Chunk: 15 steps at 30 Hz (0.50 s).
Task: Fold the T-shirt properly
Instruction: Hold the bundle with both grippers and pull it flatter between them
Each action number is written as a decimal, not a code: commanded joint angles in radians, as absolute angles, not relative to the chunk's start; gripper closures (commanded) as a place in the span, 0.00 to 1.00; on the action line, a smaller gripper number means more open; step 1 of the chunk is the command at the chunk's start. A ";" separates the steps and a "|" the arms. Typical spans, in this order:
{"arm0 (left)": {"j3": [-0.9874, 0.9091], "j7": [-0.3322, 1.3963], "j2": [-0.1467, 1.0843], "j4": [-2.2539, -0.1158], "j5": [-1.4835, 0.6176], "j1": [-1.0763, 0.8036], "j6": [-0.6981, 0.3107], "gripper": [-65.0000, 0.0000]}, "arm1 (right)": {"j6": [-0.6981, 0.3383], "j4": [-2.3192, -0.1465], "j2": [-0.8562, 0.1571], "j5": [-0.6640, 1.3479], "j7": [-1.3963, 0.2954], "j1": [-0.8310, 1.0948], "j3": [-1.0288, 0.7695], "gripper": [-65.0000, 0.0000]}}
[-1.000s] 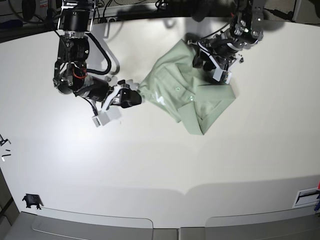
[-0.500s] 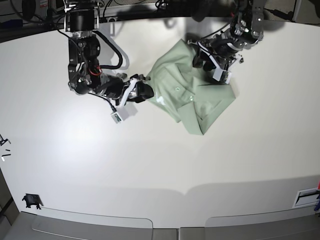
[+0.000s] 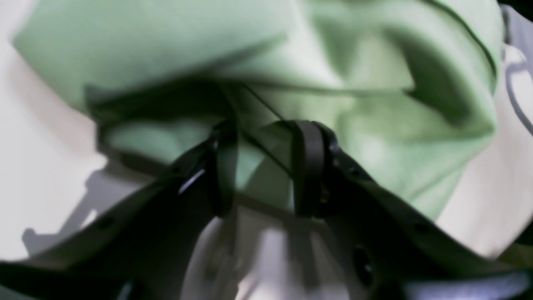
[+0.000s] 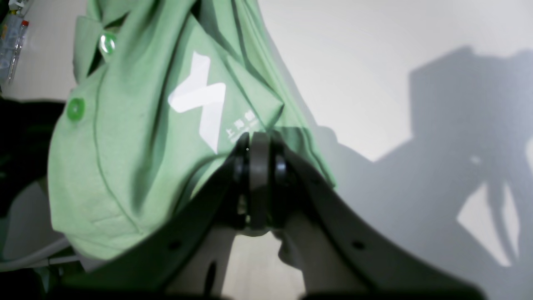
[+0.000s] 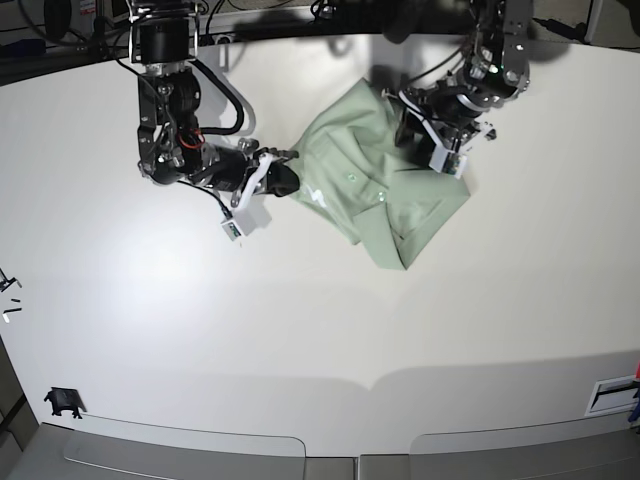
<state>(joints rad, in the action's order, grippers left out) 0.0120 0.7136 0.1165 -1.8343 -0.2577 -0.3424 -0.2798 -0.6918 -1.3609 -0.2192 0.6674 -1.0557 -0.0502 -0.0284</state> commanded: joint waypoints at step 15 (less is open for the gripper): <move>-0.213 0.679 0.120 -1.805 -0.352 -0.277 -0.171 0.45 | -0.698 -1.373 -0.226 0.687 -1.047 -0.066 -0.032 1.00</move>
